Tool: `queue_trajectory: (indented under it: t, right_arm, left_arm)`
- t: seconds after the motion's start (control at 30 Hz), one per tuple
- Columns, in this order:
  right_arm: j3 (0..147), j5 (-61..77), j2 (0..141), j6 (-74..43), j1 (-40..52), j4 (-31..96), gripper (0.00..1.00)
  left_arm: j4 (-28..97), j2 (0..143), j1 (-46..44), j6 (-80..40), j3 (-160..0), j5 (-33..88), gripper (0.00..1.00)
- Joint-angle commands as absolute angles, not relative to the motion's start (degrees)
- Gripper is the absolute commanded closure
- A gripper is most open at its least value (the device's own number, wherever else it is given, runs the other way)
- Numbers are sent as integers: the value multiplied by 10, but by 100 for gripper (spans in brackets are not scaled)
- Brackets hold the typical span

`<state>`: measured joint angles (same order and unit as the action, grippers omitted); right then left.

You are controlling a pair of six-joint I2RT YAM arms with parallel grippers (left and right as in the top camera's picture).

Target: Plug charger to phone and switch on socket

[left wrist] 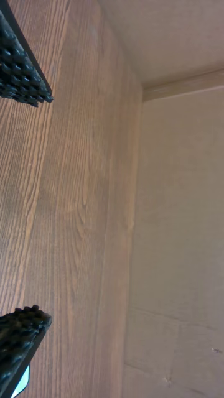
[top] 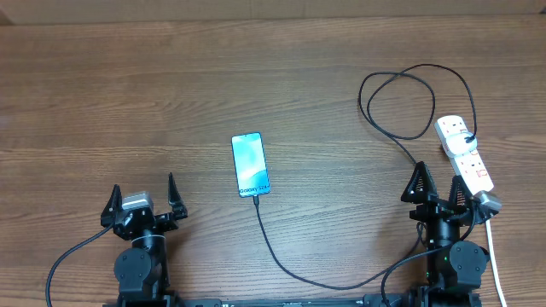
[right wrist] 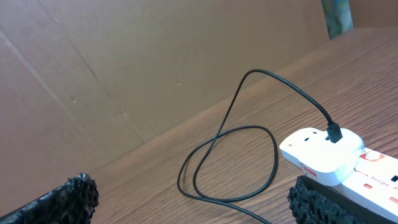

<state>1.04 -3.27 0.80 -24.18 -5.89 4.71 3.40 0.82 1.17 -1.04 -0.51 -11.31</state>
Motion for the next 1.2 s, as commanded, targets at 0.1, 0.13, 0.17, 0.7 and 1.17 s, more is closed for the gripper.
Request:
queue_trajectory:
  t: [0.1, 0.13, 0.17, 0.7, 1.17]
  right_arm:
    - [5, -38, 1, -240, -57, 44, 0]
    - [5, -38, 1, -240, -57, 44, 0]
    - [5, -38, 1, -240, -57, 44, 0]
    - [4, -22, 1, -133, -56, 47, 0]
    - [4, -14, 1, -14, -54, 48, 0]
  left_arm:
    - [35, 11, 15, 3, -3, -107, 0]
    - [35, 11, 15, 3, -3, -107, 0]
    - [35, 11, 15, 3, -3, -107, 0]
    - [35, 11, 15, 3, -3, -107, 0]
    - [35, 11, 15, 3, -3, -107, 0]
